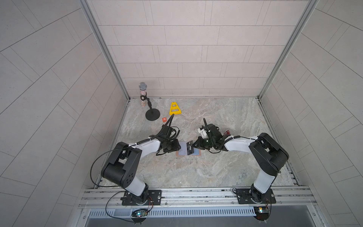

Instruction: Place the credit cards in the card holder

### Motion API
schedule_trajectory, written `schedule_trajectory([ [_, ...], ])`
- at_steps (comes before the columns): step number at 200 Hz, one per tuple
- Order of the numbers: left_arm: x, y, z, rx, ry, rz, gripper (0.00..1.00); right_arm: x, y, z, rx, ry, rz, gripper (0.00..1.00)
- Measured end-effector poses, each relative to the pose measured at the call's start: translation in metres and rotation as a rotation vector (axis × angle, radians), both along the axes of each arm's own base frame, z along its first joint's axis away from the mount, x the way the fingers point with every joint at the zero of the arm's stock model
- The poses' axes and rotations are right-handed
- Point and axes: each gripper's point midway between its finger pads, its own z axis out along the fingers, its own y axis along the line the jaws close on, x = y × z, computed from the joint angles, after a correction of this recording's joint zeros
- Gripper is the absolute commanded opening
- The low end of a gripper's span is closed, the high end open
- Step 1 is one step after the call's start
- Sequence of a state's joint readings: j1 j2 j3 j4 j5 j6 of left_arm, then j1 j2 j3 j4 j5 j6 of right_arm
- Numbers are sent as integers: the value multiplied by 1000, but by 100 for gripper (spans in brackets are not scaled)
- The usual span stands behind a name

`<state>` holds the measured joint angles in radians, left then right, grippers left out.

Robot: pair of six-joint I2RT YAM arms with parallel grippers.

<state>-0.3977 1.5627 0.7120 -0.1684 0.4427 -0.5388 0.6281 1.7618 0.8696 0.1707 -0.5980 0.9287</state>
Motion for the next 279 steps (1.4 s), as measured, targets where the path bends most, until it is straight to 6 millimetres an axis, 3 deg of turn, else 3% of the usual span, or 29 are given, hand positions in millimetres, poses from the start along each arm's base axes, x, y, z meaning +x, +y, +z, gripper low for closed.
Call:
schedule_trajectory([
  [279, 0, 0, -1, -4, -3, 3, 34, 1, 8, -19, 17, -13, -26, 0],
])
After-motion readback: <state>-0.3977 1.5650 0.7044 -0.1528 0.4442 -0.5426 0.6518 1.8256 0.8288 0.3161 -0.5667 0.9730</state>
